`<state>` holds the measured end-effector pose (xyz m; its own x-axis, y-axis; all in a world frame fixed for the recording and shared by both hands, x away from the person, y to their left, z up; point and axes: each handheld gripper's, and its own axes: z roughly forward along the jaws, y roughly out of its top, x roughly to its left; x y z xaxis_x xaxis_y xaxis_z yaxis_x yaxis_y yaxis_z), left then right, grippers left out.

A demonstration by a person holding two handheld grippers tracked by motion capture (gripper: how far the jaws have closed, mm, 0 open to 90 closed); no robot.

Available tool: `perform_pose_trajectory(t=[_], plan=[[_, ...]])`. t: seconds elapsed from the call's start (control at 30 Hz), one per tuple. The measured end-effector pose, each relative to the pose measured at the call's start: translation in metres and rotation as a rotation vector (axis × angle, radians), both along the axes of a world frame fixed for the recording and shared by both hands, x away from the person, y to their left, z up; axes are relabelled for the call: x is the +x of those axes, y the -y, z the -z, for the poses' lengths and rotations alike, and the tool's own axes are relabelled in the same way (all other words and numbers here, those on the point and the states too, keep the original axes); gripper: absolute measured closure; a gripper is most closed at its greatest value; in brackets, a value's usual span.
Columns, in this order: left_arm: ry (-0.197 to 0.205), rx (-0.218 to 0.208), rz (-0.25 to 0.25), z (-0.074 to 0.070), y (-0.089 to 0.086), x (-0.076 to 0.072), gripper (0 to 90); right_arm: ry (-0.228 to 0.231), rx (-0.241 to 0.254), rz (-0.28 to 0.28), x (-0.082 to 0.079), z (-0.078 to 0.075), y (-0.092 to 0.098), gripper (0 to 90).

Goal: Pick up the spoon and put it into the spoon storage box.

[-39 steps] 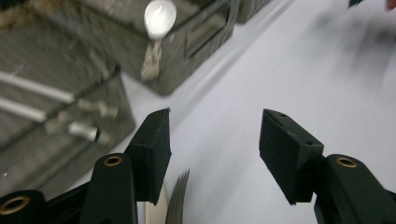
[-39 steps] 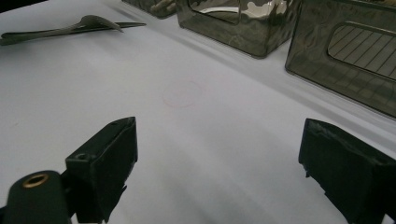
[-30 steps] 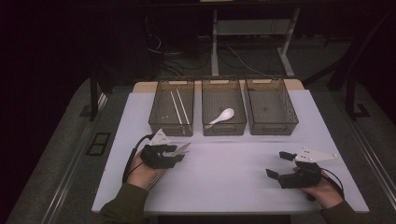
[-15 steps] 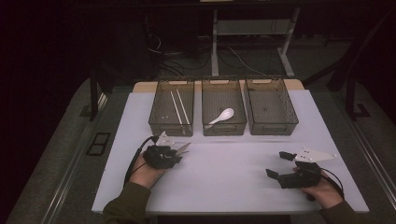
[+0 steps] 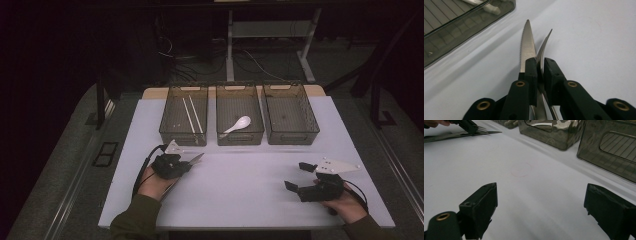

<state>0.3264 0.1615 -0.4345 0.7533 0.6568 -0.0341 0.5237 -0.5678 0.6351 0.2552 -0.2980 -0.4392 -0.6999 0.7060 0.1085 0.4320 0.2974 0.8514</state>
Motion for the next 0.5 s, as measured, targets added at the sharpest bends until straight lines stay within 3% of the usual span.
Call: perform_pose_trajectory(t=[0.27, 0.5], plan=[[0.002, 0.025, 0.010, -0.0017, 0.0032, -0.0004, 85.7, 0.000, 0.001, 0.000, 0.0001, 0.0000, 0.0001, 11.5], [-0.008, 0.021, 0.013, -0.0039, 0.0061, -0.0010, 86.1, -0.003, 0.004, 0.000, 0.0000, -0.0002, 0.0002, 11.5]])
